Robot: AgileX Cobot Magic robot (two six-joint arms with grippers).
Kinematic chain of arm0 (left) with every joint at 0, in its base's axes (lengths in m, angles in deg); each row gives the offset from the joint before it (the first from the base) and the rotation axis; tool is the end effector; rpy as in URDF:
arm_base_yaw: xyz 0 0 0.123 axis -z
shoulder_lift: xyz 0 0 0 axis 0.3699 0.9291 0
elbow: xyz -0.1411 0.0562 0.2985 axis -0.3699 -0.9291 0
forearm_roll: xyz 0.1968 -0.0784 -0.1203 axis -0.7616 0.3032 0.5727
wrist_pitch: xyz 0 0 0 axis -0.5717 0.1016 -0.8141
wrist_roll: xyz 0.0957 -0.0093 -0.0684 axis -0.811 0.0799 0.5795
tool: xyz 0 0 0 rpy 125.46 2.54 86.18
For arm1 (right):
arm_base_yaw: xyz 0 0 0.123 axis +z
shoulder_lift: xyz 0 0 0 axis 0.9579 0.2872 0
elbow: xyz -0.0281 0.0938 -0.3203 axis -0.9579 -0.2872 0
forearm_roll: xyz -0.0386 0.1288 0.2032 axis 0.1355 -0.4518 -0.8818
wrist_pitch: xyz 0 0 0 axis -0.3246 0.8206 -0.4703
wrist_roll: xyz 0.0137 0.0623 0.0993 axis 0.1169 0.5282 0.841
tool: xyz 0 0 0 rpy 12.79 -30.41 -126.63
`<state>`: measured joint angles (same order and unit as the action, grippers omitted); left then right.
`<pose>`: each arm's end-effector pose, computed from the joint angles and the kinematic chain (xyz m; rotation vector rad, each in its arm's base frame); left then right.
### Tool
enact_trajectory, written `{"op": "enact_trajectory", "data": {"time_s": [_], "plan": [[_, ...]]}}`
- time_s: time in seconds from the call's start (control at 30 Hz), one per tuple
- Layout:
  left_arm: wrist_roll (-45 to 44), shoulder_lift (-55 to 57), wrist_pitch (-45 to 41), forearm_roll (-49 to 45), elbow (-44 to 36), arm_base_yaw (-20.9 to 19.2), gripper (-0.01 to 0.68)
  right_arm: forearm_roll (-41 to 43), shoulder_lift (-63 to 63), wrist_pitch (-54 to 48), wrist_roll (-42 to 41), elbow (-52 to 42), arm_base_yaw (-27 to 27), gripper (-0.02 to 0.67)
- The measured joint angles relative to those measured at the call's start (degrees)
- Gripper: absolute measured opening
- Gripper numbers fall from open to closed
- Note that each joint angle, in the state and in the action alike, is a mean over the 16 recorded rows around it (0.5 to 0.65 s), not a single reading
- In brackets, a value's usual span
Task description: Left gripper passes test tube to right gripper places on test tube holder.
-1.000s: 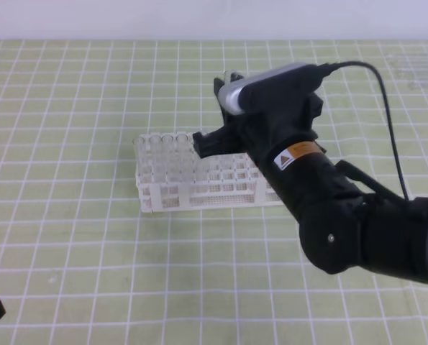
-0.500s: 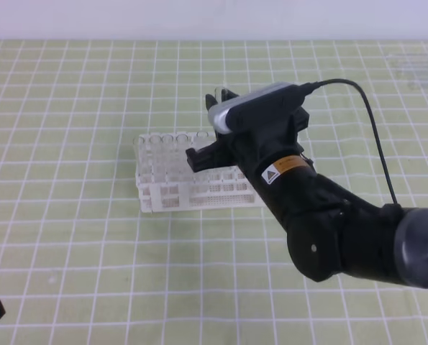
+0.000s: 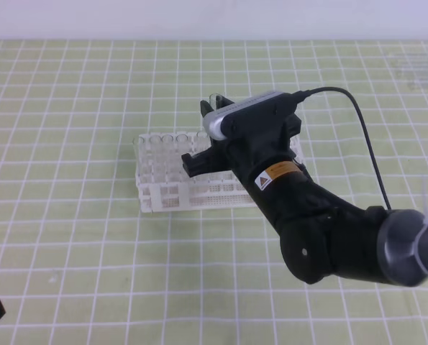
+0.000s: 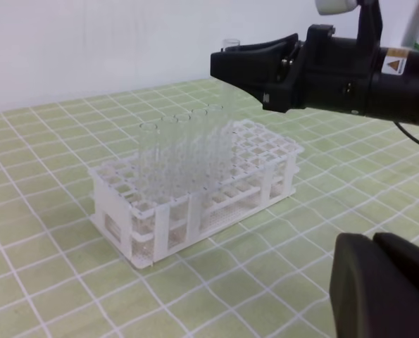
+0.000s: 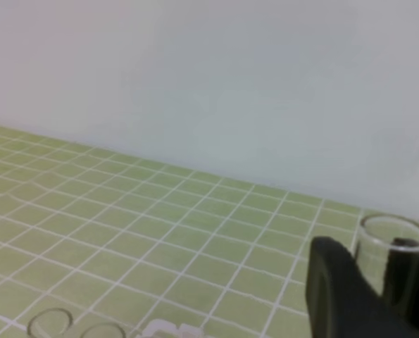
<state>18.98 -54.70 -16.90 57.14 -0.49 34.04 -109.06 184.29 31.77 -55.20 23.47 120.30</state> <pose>0.0238 0.0113 0.2566 0.6386 1.6198 -0.5519 0.3171 0.2898 0.2911 -0.3838 1.5059 0.4369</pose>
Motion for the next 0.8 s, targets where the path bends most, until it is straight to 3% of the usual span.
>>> {"op": "enact_trajectory", "data": {"time_s": [0.8], "plan": [[0.0, -0.01, 0.0, 0.03, 0.01, 0.0, -0.002, 0.99, 1.04, -2.89, 1.43, 1.58, -0.29, 0.104]]}}
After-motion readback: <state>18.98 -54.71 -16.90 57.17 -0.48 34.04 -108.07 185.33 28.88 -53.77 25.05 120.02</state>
